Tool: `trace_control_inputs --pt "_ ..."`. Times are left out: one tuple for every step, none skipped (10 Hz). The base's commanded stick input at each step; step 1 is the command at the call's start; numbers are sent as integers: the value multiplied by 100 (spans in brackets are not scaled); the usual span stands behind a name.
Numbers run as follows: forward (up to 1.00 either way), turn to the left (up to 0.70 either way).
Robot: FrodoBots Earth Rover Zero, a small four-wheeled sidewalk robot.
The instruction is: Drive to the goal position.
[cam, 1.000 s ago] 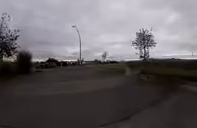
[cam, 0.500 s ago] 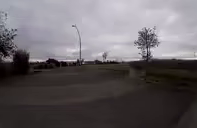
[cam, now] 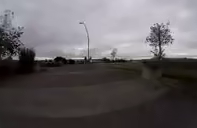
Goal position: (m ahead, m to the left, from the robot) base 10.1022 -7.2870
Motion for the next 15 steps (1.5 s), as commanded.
trace_control_inputs --pt "100 0" --pt "100 0" --pt "100 0" --pt "100 0" --pt "100 0" --pt "100 0" --pt "100 0" --pt "100 0" --pt "100 0" --pt "100 0" --pt "100 0" --pt "100 0" --pt "100 0" --pt "100 0" --pt "100 0"
